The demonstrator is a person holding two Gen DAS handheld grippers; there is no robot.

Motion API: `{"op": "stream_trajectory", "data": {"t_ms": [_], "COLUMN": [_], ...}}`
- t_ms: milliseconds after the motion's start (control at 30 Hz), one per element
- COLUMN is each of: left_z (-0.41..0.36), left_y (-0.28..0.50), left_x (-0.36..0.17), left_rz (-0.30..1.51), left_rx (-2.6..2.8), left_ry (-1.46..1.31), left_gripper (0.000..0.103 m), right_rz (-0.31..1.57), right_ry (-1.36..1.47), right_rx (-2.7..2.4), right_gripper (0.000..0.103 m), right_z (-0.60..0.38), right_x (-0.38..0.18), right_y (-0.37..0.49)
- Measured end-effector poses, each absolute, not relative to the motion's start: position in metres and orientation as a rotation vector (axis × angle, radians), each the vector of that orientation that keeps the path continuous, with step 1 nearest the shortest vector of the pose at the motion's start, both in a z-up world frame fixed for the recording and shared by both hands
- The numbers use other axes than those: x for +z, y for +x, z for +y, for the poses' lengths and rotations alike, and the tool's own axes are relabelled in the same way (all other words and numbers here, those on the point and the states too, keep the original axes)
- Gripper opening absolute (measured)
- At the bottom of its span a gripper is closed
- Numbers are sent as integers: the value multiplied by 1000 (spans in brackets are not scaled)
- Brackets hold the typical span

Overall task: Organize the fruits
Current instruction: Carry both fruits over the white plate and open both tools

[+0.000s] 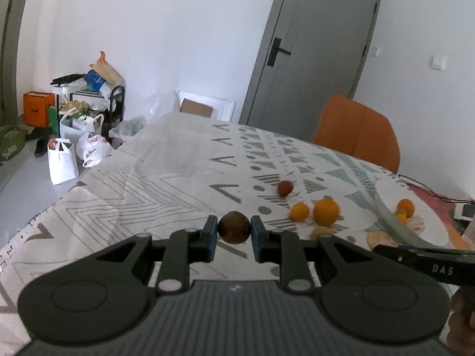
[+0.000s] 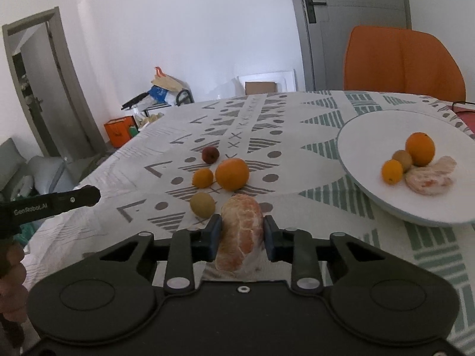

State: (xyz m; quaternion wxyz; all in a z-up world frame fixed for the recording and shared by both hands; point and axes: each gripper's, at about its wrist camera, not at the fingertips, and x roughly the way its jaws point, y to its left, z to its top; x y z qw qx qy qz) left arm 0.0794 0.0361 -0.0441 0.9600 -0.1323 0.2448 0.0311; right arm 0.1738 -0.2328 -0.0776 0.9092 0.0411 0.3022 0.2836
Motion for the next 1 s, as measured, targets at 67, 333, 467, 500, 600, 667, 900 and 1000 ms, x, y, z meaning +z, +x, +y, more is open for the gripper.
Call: {"op": "stream_trajectory", "data": {"t_ms": [67,333,467,500,600,667,900,1000], "left_z": [31,9,-7,-11,-21,-28,-51,-62], "left_y": [71,52,48,47,45,46,60,67], "left_x": [-38,-8,-2,0,1,2,-1,-2], "left_rz": [479,402,390,389,386,388,405,415], "left_rx": [54,13,-14,-22,-41,-49,-83,-104], "left_ry": [-262,-215,-191,-185,-161,-147,-111,-96], "left_gripper": [22,22,22,22,22,22,22,22], "right_rz": [609,507,466,460,450,449,453,458], "right_ry": [83,101,112,115,125,139,187,207], "right_rx": [587,586,588,588,582,573,506,473], "right_gripper": [27,25,25,25,24,24,24,24], "right_z": [-239,-265,-277,-281,-290,-297,-323,-336], "right_x": [-74,-53,-49,-49,-51,-53,-61,-65], "right_y": [166,134,122,120,117,119,130,134]}}
